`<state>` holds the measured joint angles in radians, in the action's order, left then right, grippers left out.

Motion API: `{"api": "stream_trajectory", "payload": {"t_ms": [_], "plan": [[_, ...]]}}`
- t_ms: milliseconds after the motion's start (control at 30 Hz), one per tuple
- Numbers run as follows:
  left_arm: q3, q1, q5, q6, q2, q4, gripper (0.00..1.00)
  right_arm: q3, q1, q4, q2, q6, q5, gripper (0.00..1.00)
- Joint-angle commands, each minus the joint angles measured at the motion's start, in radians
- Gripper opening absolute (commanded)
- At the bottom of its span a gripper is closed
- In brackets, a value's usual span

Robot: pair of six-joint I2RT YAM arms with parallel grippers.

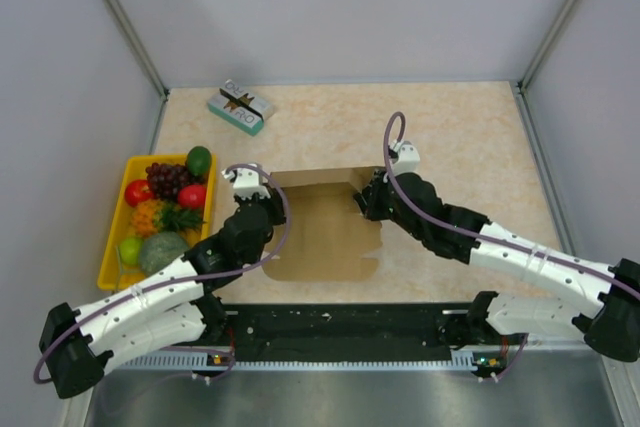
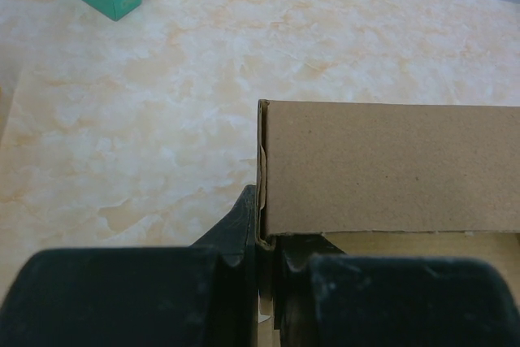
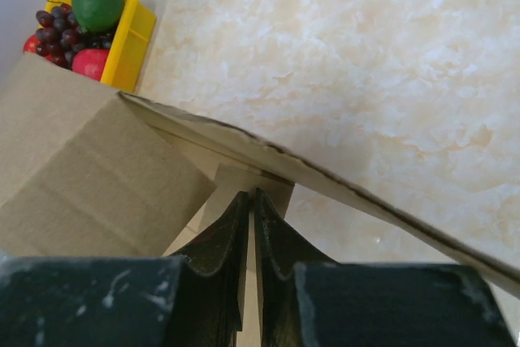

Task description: Fold the paper box

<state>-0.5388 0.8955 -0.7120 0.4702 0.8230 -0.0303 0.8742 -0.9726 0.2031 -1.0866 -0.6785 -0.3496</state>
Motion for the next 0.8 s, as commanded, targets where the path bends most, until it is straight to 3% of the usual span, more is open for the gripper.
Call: {"api": "stream_trajectory", "payload": {"t_ms": [0, 267, 367, 400, 467, 533, 767], "plan": [[-0.007, 0.003, 0.031, 0.071, -0.056, -0.059, 0.0, -0.053, -0.012, -0.051, 0.021, -0.023, -0.022, 0.06], [0.007, 0.002, 0.043, 0.096, -0.064, -0.076, 0.0, -0.069, -0.008, -0.028, 0.1, -0.053, 0.041, 0.08], [0.002, 0.002, 0.042, 0.079, -0.051, -0.069, 0.0, -0.014, 0.006, 0.062, 0.152, -0.023, 0.089, 0.15], [-0.003, 0.002, 0.034, 0.074, -0.042, -0.065, 0.0, 0.0, 0.008, 0.087, 0.166, -0.001, 0.11, 0.23], [-0.006, 0.002, 0.028, 0.047, -0.036, -0.05, 0.0, 0.041, 0.02, 0.179, 0.212, 0.103, 0.196, 0.29], [-0.012, 0.002, 0.022, 0.013, -0.031, -0.039, 0.0, 0.06, 0.025, 0.276, 0.258, 0.233, 0.24, 0.41], [-0.076, -0.001, 0.034, -0.013, -0.012, 0.102, 0.0, 0.198, 0.104, 0.516, 0.433, 0.413, 0.279, 0.6]]}}
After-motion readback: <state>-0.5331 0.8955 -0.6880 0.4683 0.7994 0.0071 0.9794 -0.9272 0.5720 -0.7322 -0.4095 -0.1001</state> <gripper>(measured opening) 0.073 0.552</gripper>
